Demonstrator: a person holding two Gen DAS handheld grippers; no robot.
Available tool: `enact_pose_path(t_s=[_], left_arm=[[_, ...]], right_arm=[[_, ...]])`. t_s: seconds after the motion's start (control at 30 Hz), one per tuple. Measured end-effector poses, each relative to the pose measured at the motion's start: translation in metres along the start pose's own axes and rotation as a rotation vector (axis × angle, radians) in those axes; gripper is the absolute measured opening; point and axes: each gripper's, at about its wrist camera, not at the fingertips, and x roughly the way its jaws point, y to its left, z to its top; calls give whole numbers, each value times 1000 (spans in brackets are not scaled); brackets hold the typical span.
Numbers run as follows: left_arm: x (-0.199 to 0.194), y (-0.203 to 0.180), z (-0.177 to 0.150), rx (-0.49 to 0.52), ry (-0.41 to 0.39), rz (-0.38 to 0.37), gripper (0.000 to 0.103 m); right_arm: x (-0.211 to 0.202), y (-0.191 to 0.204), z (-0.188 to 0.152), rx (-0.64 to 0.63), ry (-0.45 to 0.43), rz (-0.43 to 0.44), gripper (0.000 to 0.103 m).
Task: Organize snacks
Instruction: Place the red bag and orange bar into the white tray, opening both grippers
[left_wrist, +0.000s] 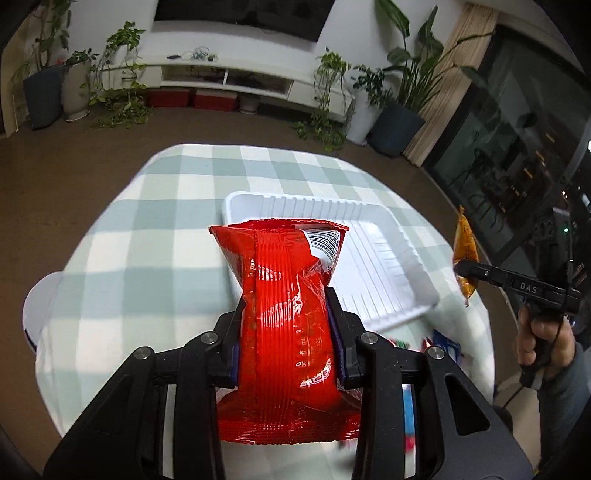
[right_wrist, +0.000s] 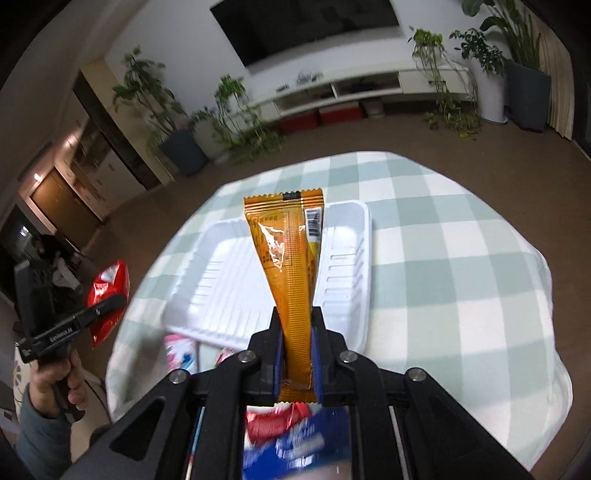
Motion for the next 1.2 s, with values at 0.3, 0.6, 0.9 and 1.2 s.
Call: enact_pose_path(t_s=[0.3, 0.6, 0.9, 1.2], left_arm=[[86, -11, 18, 48, 112, 79, 33], [134, -1, 9, 67, 157, 128, 35], [132, -8, 7, 89, 152, 159, 41], [57, -11, 8, 80, -43, 150, 82]], right_arm=[[67, -2, 14, -20, 122, -62, 13], [102, -8, 3, -33, 194, -137, 14], [104, 1, -4, -74, 194, -156, 34], [48, 19, 9, -104, 65, -151, 66]])
